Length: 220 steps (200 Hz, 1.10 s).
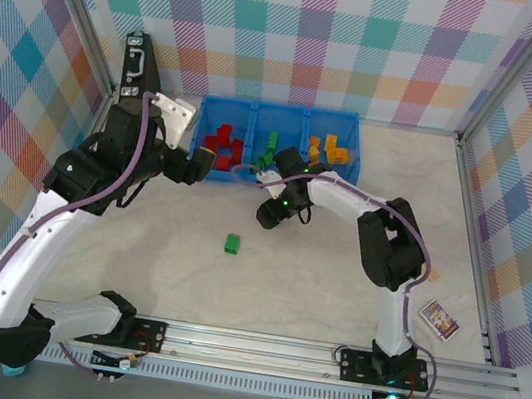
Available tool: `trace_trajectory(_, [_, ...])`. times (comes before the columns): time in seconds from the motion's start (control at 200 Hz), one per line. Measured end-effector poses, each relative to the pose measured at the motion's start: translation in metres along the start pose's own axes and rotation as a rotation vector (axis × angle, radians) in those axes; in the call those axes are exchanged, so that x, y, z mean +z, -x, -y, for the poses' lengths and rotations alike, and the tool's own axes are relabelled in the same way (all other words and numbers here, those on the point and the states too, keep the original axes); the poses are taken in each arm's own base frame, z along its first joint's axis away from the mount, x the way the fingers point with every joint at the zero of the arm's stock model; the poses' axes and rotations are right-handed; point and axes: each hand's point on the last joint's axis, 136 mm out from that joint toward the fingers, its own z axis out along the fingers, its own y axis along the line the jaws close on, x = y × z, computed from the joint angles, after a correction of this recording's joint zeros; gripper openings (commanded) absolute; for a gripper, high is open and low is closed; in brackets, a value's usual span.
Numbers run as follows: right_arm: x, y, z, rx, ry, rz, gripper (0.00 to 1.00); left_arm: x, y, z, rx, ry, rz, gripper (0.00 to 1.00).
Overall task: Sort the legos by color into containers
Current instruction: Pick up the lego from the center of the table, then place the lego in the container.
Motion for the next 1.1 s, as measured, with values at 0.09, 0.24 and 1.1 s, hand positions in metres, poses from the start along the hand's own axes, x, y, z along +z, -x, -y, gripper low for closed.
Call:
trace_trajectory(0.09, [0.004, -0.002, 0.001, 0.000, -0.003, -0.011, 0.64, 0.000, 0.000, 0.000, 0.000, 0.000, 0.000, 0.92])
trace_trajectory(0.24, [0.004, -0.003, 0.002, -0.004, -0.008, -0.013, 0.51, 0.000, 0.000, 0.000, 0.000, 0.000, 0.000, 0.92])
trace_trajectory(1.1, [-0.061, 0.070, 0.018, -0.039, -0.095, 0.176, 0.34, 0.003, -0.041, -0.002, 0.012, 0.015, -0.114, 0.88])
